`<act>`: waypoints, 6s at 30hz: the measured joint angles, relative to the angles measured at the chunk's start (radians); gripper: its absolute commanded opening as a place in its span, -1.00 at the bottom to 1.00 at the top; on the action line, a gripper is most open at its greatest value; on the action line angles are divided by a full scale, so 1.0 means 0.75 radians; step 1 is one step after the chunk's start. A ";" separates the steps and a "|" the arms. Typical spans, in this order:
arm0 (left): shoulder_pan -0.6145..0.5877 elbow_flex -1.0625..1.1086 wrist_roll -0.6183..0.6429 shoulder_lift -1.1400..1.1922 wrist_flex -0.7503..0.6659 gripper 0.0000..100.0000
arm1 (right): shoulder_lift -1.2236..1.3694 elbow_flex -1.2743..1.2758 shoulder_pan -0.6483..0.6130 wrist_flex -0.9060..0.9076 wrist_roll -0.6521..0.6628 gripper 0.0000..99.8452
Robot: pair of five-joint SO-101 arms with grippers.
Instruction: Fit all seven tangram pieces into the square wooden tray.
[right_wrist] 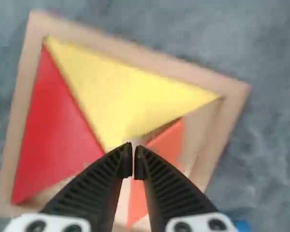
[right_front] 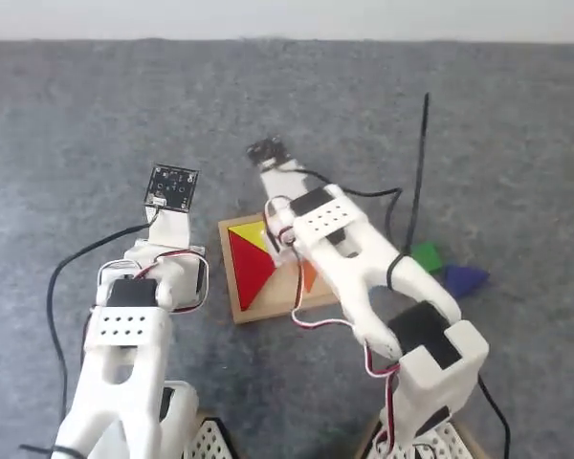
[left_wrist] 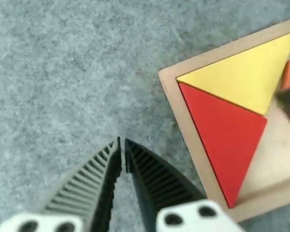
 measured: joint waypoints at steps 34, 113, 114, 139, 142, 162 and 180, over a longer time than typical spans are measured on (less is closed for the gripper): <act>0.000 0.000 0.000 0.000 0.000 -0.97 | 0.176 -0.162 -0.025 0.162 0.018 -0.96; 0.000 -0.039 0.180 -0.002 -0.063 -0.91 | -0.370 0.485 1.150 0.141 1.162 -0.36; 0.000 -0.039 0.180 -0.002 -0.063 -0.91 | -0.370 0.487 1.150 0.131 1.193 -0.36; 0.000 -0.016 0.180 -0.002 -0.063 -0.91 | -0.203 0.266 1.365 0.342 1.606 -0.96; 0.000 -0.016 0.180 -0.002 -0.063 -0.91 | -0.203 0.198 1.508 0.342 1.389 -0.96; 0.000 -0.016 0.180 -0.002 -0.063 -0.91 | -0.493 0.536 1.209 0.466 2.400 -0.17; 0.000 -0.016 0.180 -0.002 -0.063 -0.91 | -0.280 0.585 1.197 0.182 2.383 -0.39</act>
